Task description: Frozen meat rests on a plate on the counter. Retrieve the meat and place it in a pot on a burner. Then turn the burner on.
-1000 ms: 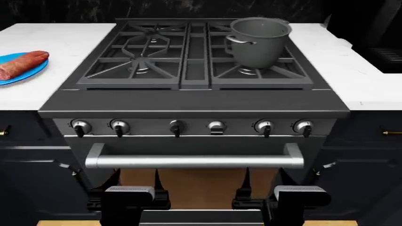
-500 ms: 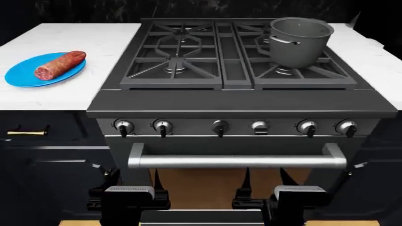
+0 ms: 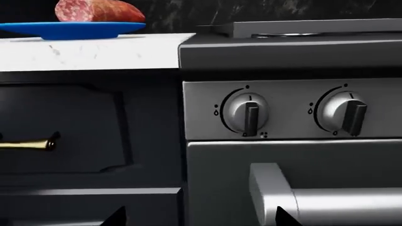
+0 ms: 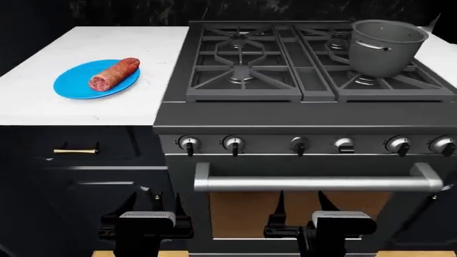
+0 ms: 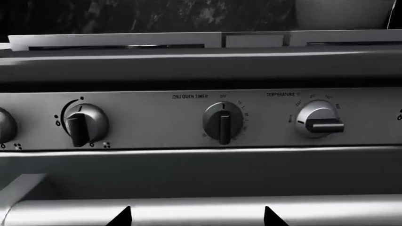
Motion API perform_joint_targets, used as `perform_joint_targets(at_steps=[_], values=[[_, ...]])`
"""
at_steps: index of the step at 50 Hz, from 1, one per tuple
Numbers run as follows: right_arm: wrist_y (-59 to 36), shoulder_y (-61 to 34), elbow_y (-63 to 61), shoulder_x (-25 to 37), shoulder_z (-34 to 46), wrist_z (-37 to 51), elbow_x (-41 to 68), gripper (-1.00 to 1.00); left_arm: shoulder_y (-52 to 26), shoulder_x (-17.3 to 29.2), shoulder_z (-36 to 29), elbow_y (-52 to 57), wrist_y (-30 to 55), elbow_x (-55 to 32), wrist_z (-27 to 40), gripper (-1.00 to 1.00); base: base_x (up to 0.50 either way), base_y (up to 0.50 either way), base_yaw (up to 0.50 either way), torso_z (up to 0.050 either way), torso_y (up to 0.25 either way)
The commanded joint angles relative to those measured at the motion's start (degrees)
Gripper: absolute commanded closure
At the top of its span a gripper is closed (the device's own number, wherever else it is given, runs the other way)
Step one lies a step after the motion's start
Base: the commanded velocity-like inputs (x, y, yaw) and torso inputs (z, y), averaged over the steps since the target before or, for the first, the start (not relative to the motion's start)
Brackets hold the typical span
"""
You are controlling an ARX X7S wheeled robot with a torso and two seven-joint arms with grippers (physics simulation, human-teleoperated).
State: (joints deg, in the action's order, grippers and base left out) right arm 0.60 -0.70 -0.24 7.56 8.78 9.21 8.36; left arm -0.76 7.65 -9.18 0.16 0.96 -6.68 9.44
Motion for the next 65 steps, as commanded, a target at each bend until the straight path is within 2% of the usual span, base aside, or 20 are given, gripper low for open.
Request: perform_joint_targets(at_steps=[1,29,43,65], values=[[0.1,-0.1,0.0,0.4,0.6,0.6,0.4,-1.00,0.0,0.4,-0.5,0.0,-0.1,-0.4,0.5,-1.00,0.00,0.38,0.00,0.000,0.000],[0.2,-0.4,0.3,1.3,1.7,1.7,1.2,-1.00,-0.3,1.3,-1.6,-0.2,-0.1,-1.4,1.6,-1.00,0.00,0.37,0.00,0.000,0.000],[0.5,-0.4,0.2,1.6,1.9,2.3,2.1,-1.00,-0.3,1.6,-1.9,-0.1,-0.4,-1.9,2.4,-1.00,0.00,0.04,0.00,0.000,0.000],[0.0,-0.5,0.2,2.3,3.1,3.2,2.0,-1.00,-0.4,2.0,-2.3,-0.2,-0.8,-2.5,3.5,-1.00,0.00,0.00,0.00,0.050,0.000]])
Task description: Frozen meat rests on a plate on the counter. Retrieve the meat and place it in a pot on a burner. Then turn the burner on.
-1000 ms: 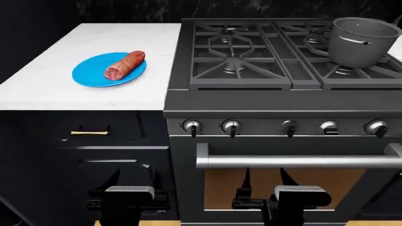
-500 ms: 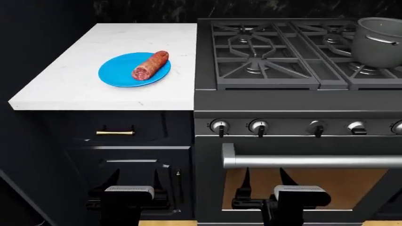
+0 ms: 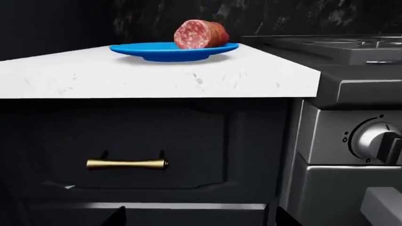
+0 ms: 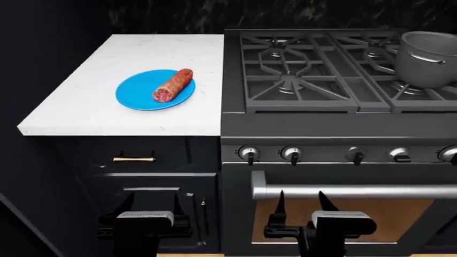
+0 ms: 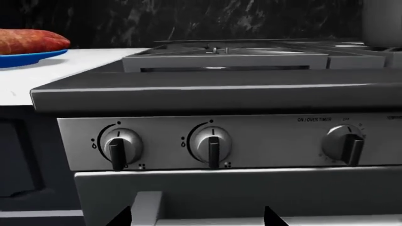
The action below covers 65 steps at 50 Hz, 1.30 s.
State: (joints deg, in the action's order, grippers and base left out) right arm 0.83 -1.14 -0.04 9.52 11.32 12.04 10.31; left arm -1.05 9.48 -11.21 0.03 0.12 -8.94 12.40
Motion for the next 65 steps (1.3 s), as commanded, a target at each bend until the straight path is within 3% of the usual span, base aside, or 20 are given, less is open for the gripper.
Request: perform_joint_targets(at_steps=[1,23,26,31,37,42,46,53,65], values=[[-0.2,-0.1,0.0,0.3,0.5,0.4,0.2,-1.00,-0.1,0.2,-0.3,-0.1,0.1,-0.3,0.6,-1.00,0.00,0.00,0.00,0.050,0.000],[1.3,0.4,-0.5,0.8,1.2,1.7,-0.1,-1.00,0.2,0.7,-1.1,0.3,-1.4,-0.2,1.6,-1.00,0.00,0.00,0.00,0.050,0.000],[-0.7,1.8,-8.9,1.1,-0.3,2.9,2.7,-1.00,1.1,1.3,-0.2,7.7,-0.8,-1.8,2.1,-1.00,0.00,0.00,0.00,0.000,0.000],[-13.7,3.0,-31.1,6.2,-2.0,4.9,9.4,-1.00,-2.1,6.1,0.2,30.9,15.4,-6.0,3.1,-1.00,0.00,0.00,0.00,0.000,0.000],[-33.7,-4.9,-48.9,12.9,-8.0,10.5,22.7,-1.00,-17.7,11.1,3.8,48.0,43.9,-21.1,5.2,-1.00,0.00,0.00,0.00,0.000,0.000],[-51.2,-18.4,-55.0,16.9,-14.2,20.1,43.6,-1.00,-35.8,10.8,10.8,50.8,66.2,-39.1,9.2,-1.00,0.00,0.00,0.00,0.000,0.000],[-58.6,-26.5,-55.0,18.3,-14.6,27.4,56.7,-1.00,-45.6,9.7,15.2,48.8,77.6,-50.5,12.6,-1.00,0.00,0.00,0.00,0.000,0.000],[-63.2,-36.6,-52.4,21.9,-15.3,35.7,67.6,-1.00,-50.8,10.0,17.0,47.6,83.5,-57.2,15.5,-1.00,0.00,0.00,0.00,0.000,0.000],[-62.3,-33.6,-52.2,22.3,-14.7,33.4,63.8,-1.00,-45.8,11.8,14.1,48.3,77.1,-52.4,12.6,-1.00,0.00,0.00,0.00,0.000,0.000]])
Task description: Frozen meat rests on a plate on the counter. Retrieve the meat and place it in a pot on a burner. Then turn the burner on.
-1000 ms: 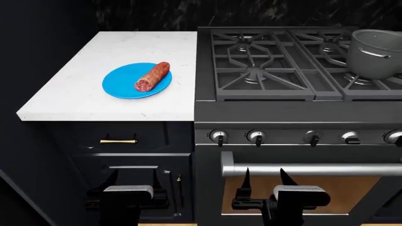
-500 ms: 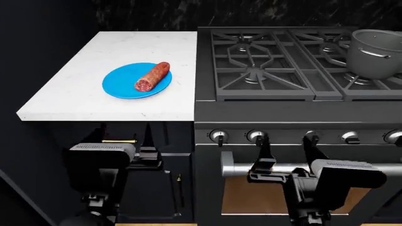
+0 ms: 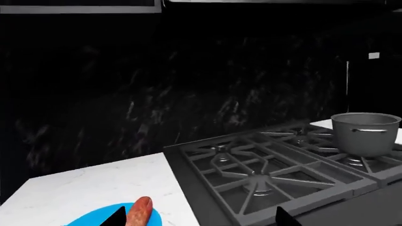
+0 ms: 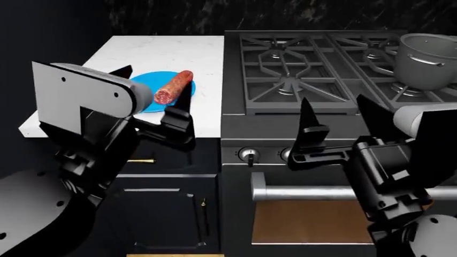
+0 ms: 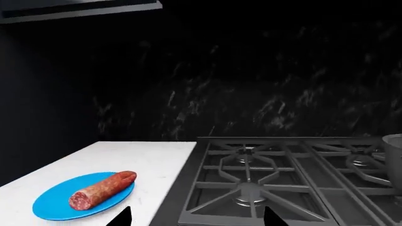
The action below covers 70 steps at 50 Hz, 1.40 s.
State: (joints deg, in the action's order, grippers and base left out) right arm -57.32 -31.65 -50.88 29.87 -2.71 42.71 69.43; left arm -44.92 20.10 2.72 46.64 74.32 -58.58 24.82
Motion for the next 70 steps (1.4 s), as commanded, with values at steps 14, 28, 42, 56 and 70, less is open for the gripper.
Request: perform_joint_targets(at_steps=[14,28,42,56,70], values=[[-2.9,-1.6,-1.5,2.4,-0.4,1.0,2.5,-1.00,1.6,1.3,0.3,2.1,-1.6,0.0,0.4,-1.00,0.03,0.00,0.00,0.000,0.000],[-2.3,-1.3,-1.2,2.8,0.2,0.5,1.6,-1.00,4.1,1.7,1.8,2.0,-3.2,-0.3,1.3,-1.00,0.25,0.00,0.00,0.000,0.000],[-1.9,-1.2,-1.0,3.0,0.9,0.1,0.7,-1.00,4.4,2.5,0.9,2.0,-3.5,-1.0,1.2,-1.00,0.30,0.00,0.00,0.000,0.000],[-1.6,-1.1,-0.9,3.1,1.7,0.1,0.5,-1.00,5.6,3.3,1.8,2.8,-4.0,-2.3,2.1,-1.00,0.28,0.00,0.00,0.000,0.000],[-1.1,-1.0,-0.6,3.4,2.1,0.2,0.2,-1.00,6.4,3.9,1.5,2.7,-4.9,-2.3,2.3,-1.00,0.27,0.00,0.00,0.000,0.000]])
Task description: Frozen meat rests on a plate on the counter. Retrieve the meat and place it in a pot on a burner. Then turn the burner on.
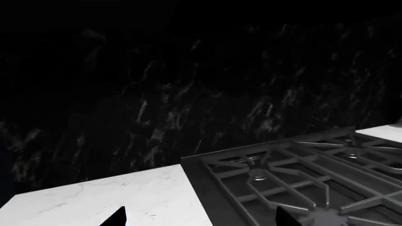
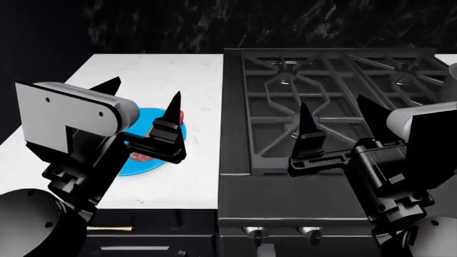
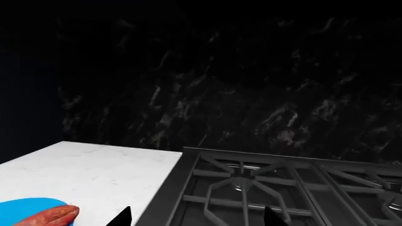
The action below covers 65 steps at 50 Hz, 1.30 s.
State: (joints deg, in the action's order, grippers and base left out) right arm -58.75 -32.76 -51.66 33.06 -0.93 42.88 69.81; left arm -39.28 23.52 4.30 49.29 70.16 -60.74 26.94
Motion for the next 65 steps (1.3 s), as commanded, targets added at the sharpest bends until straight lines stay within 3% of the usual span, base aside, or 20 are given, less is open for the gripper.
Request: perform_joint_targets(at_steps=[1,13,17,21,25,30,33,48,55,65], values=[[0.4,0.1,0.1,0.2,0.3,0.0,-0.1,-1.00,1.2,0.4,-0.1,0.1,-1.1,0.2,0.0,-1.00,0.26,0.00,0.00,0.000,0.000],[0.9,0.2,0.3,0.4,0.8,-0.3,-0.9,-1.00,2.9,1.1,2.1,1.6,-0.4,-2.9,2.4,-1.00,0.20,0.00,0.00,0.000,0.001],[1.7,0.3,0.3,0.2,0.9,-1.1,-1.9,-1.00,4.0,1.5,5.1,3.3,1.3,-8.6,6.3,-1.00,0.00,0.00,0.00,0.000,0.000],[2.5,0.6,0.4,-0.2,1.1,-1.6,-2.7,-1.00,5.9,2.6,9.7,4.5,2.5,-20.2,15.5,-1.00,0.00,0.00,0.00,0.000,0.000],[3.0,0.8,0.6,-0.5,1.3,-1.8,-3.0,-1.00,9.6,7.8,12.5,6.7,-0.7,-35.2,28.3,-1.00,0.00,0.00,0.00,0.000,0.000],[3.2,0.7,0.4,-1.1,2.0,-1.7,-3.0,-1.00,8.7,18.0,7.7,8.7,-6.8,-52.6,42.5,-1.00,0.00,0.00,0.00,0.000,0.000],[3.5,0.9,0.3,-1.3,2.2,-1.9,-3.0,-1.00,7.3,21.8,5.1,8.7,-8.4,-57.7,45.9,-1.00,0.00,0.00,0.00,0.000,0.000],[4.9,2.2,1.4,-0.9,2.4,-3.3,-4.8,-1.00,19.3,24.3,14.5,3.6,-2.7,-56.5,37.8,-1.00,0.00,0.00,0.00,0.000,0.000],[5.4,2.7,1.6,-0.8,2.6,-3.8,-5.3,-1.00,24.2,18.1,19.6,0.5,1.9,-48.3,29.5,-1.00,0.00,0.00,0.00,0.000,0.000],[6.4,4.2,2.3,-0.9,3.6,-5.1,-7.2,-1.00,24.4,12.5,21.1,-2.1,3.7,-39.9,21.3,-1.00,0.00,0.00,0.00,0.000,0.000]])
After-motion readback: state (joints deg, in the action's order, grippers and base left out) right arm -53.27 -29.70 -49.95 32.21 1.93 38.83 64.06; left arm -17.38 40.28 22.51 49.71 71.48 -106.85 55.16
